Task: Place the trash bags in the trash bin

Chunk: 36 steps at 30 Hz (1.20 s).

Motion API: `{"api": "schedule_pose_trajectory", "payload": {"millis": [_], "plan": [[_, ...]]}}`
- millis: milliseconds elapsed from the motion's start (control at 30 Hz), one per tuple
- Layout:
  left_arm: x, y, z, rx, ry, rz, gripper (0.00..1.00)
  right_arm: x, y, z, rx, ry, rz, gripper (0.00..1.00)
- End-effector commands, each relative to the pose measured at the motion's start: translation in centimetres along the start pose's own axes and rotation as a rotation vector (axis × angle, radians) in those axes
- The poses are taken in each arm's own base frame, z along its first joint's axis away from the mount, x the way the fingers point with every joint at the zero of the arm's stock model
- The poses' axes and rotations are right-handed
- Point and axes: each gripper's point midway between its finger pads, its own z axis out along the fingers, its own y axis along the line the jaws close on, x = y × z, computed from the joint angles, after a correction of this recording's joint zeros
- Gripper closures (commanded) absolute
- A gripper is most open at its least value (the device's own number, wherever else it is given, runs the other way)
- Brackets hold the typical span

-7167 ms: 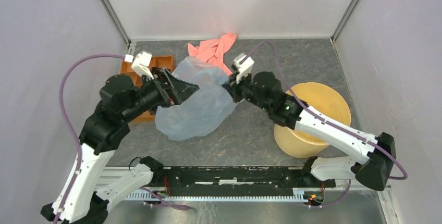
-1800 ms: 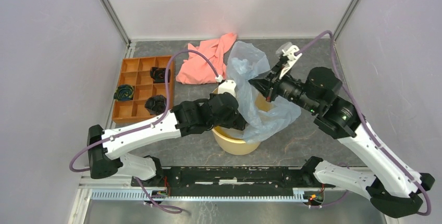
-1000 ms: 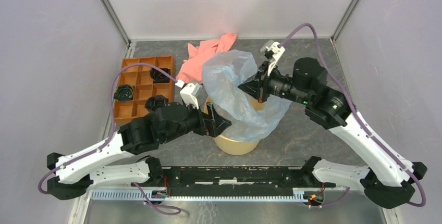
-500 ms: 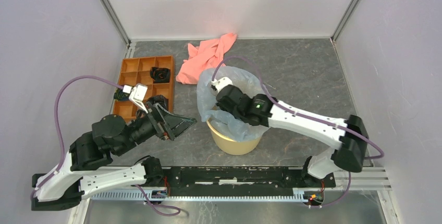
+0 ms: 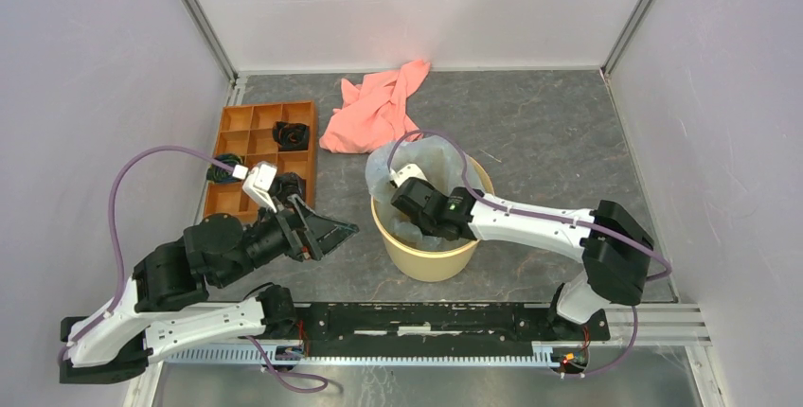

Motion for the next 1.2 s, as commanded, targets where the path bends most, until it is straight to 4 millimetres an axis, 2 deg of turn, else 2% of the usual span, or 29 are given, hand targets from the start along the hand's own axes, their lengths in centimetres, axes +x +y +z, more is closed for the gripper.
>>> {"api": "schedule_pose_trajectory", "payload": {"millis": [0, 133, 267, 333, 400, 500, 633, 733, 867, 1000, 1100, 1167], "plan": [[-0.9, -0.2, 0.2, -0.015, -0.044, -0.034, 0.0, -5.7, 0.8, -4.6, -0.104, -0.156, 0.039, 1.0], [-1.9, -0.2, 1.2, -0.064, -0.08, -0.005, 0.0, -7.6, 1.5, -9.3, -0.244, -0.223, 0.066, 1.0], [-3.9, -0.9, 3.0, -0.112, -0.164, 0.012, 0.05, -7.7, 0.5, -11.9, -0.249, -0.248, 0.063, 1.0], [-4.9, -1.4, 3.9, -0.127, -0.204, 0.026, 0.07, -7.9, -0.4, -13.2, -0.245, -0.288, 0.069, 1.0], [-6.0, -1.7, 4.3, -0.153, -0.247, 0.047, 0.06, -8.2, -0.4, -14.3, -0.287, -0.353, 0.067, 1.0], [-7.2, -2.3, 5.3, -0.198, -0.277, 0.109, 0.0, -9.1, 1.6, -16.4, -0.454, -0.494, 0.045, 1.0], [-8.1, -2.9, 6.8, -0.286, -0.257, 0.181, 0.0, -10.1, 4.0, -19.0, -0.645, -0.665, -0.032, 0.99], [-9.1, -3.7, 7.9, -0.29, -0.245, 0.198, 0.0, -10.2, 4.5, -19.9, -0.683, -0.739, -0.111, 0.97], [-12.3, -2.7, 9.7, -0.322, -0.217, 0.175, 0.0, -9.9, 4.7, -20.9, -0.712, -0.788, -0.2, 0.99], [-14.8, -2.3, 12.6, -0.317, -0.172, 0.153, 0.0, -9.2, 4.7, -21.5, -0.745, -0.878, -0.207, 1.0], [-16.5, -2.7, 13.7, -0.319, -0.197, 0.158, 0.0, -9.0, 4.6, -21.6, -0.747, -0.914, -0.207, 0.99], [-17.2, -2.0, 14.1, -0.354, -0.201, 0.162, 0.0, -8.8, 4.4, -21.6, -0.738, -0.922, -0.206, 0.99]]}}
